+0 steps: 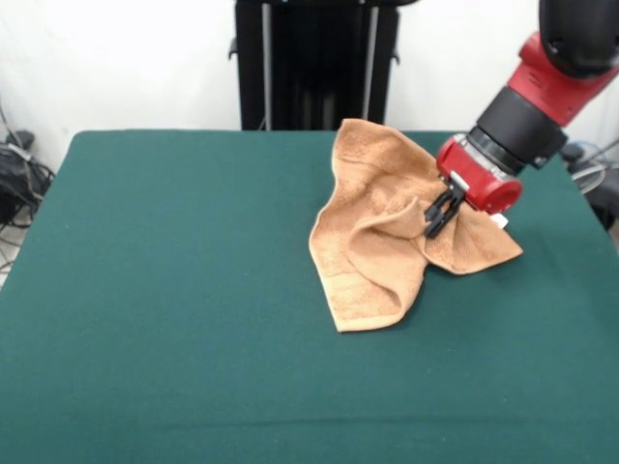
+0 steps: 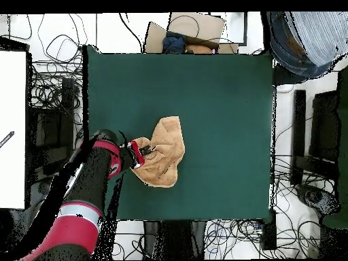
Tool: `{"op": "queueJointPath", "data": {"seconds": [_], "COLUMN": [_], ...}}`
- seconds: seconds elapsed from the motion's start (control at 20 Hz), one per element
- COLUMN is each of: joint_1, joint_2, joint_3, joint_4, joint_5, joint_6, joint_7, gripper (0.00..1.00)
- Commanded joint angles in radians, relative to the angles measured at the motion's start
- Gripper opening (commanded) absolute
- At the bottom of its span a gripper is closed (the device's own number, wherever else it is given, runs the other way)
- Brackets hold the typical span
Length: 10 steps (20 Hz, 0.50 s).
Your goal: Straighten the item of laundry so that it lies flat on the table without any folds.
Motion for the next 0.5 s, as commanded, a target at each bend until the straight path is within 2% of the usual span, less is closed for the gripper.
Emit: {"op": "queueJointPath", "data": {"seconds": [0.05,0.5], "joint_1": [-0.023,-0.027], "joint_2": [-0.004,-0.012], "joint_3": [0.152,0.168], "joint_4": [-0.038,-0.058], "joint_5": [0.074,0.104], "joint_6": [0.015,0.072], "joint_7": [-0.162,-0.178], "gripper": [0.00,0.00]}}
